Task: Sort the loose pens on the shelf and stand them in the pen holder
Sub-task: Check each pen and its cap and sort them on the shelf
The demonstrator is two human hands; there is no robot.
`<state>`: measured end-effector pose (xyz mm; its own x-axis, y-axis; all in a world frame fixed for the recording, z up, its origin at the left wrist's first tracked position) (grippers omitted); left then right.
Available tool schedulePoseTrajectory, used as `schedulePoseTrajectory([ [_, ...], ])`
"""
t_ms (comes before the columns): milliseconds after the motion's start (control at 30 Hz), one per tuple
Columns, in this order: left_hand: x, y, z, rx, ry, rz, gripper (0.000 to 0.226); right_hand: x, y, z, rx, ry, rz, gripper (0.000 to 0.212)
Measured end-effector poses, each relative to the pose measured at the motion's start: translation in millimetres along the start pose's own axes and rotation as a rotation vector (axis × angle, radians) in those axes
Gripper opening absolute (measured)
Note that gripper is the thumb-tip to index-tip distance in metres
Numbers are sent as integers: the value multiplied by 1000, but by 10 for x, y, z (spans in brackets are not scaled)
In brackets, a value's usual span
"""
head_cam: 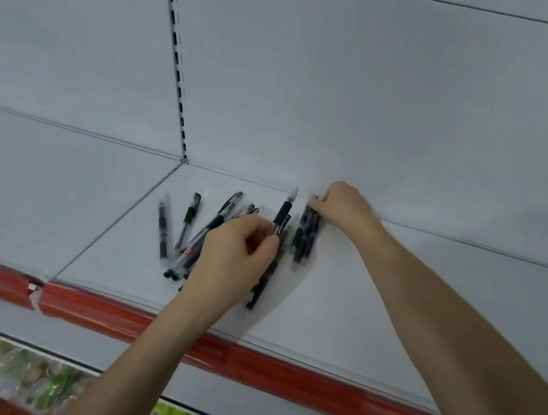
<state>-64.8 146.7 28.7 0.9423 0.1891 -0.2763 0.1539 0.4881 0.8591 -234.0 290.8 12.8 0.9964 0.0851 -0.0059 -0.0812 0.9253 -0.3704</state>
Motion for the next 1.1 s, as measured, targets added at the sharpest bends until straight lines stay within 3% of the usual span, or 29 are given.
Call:
schedulePoseTrajectory([
  [367,-13,-23,-10,24,5,28,19,-5,121,26,-168,21,-12,9],
  [500,-22,-34,3,73,-6,49,20,209,126,301,-499,184,46,13],
  [633,-9,60,5,83,-25,-12,20,565,81,579,-845,48,172,7],
  [833,62,260,-28,103,-87,-89,15,1058,107,961,-865,28,362,23],
  [1100,153,415,-117,83,-116,-156,15,1329,163,1186,-818,29,379,18],
])
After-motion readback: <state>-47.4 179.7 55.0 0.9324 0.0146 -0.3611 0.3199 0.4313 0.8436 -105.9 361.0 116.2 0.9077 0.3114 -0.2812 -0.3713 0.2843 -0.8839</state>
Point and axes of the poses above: each hand's wrist, its own x-axis away from the middle knuckle, its own z-axis out of the back of the hand, y = z × x, the point moved 4 cm from there along -x, towards the middle knuckle, and after that the axes turned 1 degree about y, right-handed, at the moved point
